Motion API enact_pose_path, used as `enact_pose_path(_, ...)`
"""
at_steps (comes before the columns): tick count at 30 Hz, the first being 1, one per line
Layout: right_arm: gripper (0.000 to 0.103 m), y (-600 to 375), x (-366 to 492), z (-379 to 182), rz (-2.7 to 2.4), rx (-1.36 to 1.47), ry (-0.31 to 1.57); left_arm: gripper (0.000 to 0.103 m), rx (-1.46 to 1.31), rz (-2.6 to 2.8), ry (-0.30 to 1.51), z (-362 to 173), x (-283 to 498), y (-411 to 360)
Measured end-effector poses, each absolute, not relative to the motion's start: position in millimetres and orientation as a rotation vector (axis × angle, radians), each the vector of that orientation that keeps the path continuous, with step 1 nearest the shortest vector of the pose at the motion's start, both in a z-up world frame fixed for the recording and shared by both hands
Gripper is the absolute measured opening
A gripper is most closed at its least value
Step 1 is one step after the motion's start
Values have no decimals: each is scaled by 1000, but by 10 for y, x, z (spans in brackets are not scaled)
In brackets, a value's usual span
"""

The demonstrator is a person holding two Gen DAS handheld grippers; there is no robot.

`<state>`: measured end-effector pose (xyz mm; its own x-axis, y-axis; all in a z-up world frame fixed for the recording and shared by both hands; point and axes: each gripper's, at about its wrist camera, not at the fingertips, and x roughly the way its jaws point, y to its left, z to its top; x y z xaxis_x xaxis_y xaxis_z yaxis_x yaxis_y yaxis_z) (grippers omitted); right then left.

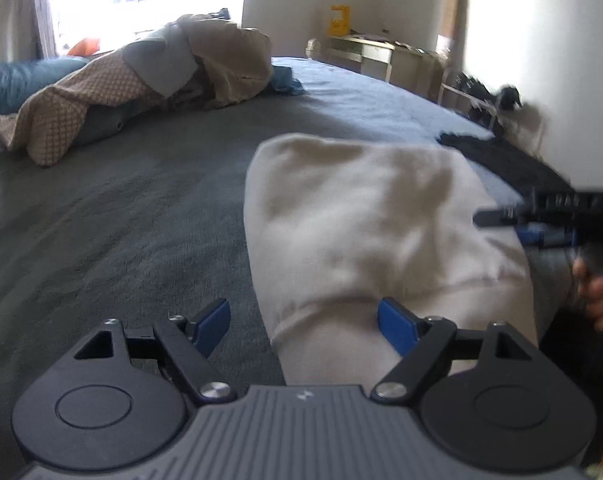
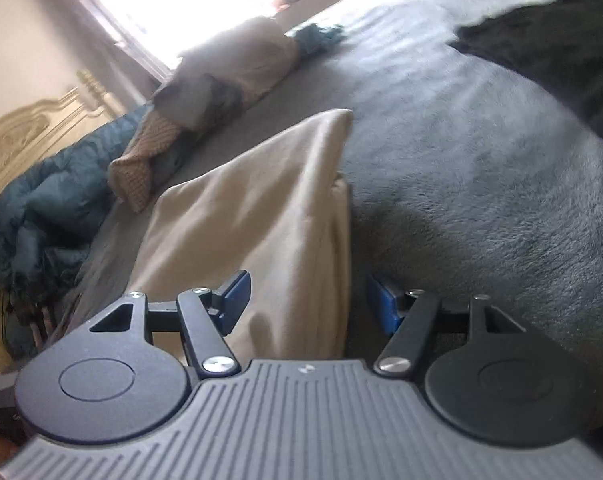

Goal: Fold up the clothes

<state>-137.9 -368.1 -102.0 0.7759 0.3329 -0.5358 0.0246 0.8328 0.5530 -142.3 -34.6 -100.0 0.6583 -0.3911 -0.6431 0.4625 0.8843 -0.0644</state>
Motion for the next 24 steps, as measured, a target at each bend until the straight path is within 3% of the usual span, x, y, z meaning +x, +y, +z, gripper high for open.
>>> enact_pose_path(7, 73, -3433, -1431, -1120, 228, 450, 706, 83, -49, -521, 741, -1131, -1490, -139)
enact_pose_path(16, 75, -3513, -1445, -1116, 259, 487, 735, 83, -128, -581, 682, -1056, -1671, 123)
enact_pose_path(24, 78, -3499, -1371, -1098, 234, 580, 762, 83, -356, -687, 696, -1051, -1244, 392)
